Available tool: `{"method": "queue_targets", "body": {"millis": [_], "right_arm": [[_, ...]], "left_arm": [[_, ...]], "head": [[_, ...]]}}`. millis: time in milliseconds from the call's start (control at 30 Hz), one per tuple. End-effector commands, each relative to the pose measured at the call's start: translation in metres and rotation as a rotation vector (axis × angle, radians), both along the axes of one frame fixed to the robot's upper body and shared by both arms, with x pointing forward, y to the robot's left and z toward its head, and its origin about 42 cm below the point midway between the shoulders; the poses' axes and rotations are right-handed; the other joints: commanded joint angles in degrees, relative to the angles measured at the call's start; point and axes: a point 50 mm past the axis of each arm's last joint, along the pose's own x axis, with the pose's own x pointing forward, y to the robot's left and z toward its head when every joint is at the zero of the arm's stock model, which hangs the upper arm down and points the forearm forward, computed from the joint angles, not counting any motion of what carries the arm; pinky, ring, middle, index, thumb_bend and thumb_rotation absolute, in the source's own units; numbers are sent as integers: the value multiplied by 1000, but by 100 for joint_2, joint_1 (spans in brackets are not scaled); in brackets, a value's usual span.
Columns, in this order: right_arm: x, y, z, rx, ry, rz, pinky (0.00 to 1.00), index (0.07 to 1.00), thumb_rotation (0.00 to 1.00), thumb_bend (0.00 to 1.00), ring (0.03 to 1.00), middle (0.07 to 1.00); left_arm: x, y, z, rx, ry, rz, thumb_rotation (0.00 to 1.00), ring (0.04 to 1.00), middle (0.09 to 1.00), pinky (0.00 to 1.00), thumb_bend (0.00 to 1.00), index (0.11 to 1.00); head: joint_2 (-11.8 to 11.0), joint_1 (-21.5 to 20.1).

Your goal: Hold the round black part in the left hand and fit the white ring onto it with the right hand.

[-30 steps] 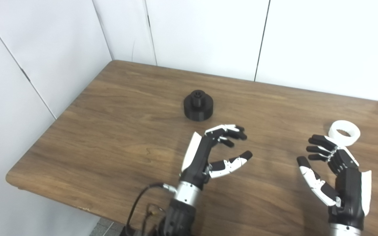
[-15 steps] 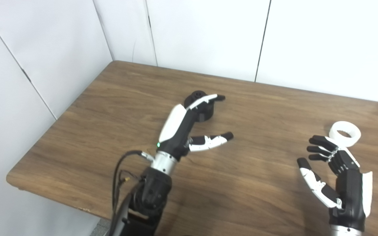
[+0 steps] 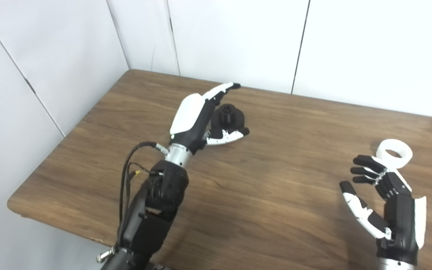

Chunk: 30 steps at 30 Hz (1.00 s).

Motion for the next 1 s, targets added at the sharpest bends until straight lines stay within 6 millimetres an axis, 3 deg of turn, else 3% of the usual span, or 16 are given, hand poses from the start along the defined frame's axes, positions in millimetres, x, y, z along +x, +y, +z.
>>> {"method": "queue_targets", "body": {"millis": [0, 433, 967], "right_arm": [[-13, -14, -13, -29, 20, -9, 534, 675, 200, 533, 620, 677], [-13, -13, -13, -28, 19, -8, 530, 675, 194, 527, 613, 673], [-13, -11, -10, -26, 19, -16, 531, 672, 202, 534, 618, 675]], "left_arm": [[16, 7, 22, 42, -85, 42, 410, 890, 916, 758, 760, 891], [56, 25, 25, 129, -24, 110, 368, 959, 956, 816, 815, 901], [87, 42, 3, 303, 193, 186, 551, 999, 1000, 887, 964, 861]], "head": [[8, -8], [0, -57], [45, -140]]}}
